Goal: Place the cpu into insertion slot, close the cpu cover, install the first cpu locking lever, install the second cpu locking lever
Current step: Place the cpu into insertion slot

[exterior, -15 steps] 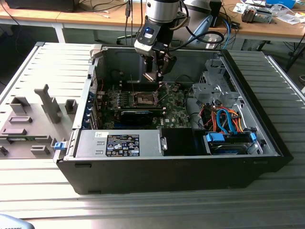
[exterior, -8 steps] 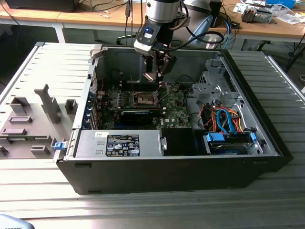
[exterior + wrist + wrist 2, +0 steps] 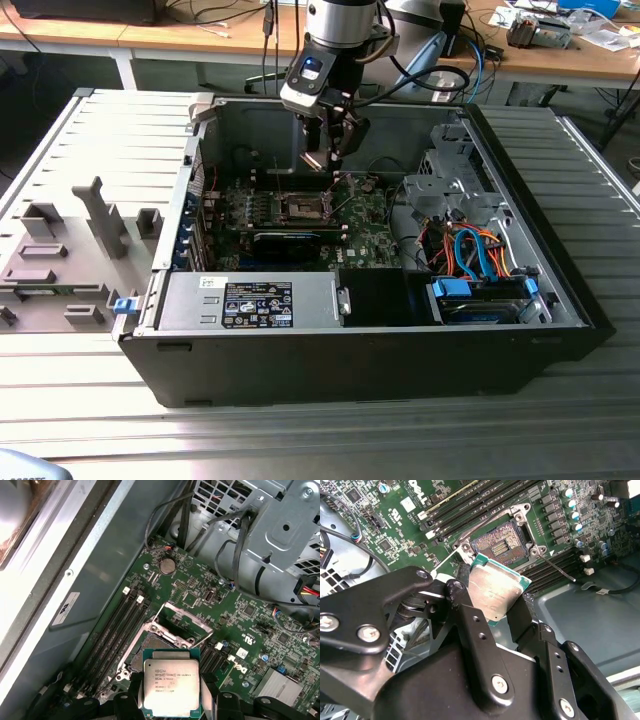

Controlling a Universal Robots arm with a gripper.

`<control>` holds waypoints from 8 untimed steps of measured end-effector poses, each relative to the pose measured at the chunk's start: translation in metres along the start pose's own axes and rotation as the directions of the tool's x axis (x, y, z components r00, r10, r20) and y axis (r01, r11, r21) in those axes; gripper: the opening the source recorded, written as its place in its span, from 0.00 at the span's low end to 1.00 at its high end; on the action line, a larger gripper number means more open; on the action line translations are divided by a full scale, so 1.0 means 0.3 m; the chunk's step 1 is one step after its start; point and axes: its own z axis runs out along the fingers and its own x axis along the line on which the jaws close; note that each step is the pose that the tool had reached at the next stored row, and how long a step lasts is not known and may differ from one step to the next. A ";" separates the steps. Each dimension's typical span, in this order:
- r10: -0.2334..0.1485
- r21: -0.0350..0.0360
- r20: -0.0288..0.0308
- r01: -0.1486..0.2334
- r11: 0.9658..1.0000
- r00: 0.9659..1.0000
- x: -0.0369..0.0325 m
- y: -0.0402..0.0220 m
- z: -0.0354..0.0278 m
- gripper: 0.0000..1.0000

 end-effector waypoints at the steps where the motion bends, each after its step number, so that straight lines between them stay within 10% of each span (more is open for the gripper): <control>1: 0.001 0.000 0.000 -0.001 1.000 1.000 0.000 0.000 0.000 0.55; 8: 0.009 0.000 0.000 -0.009 1.000 1.000 0.000 0.000 0.000 0.55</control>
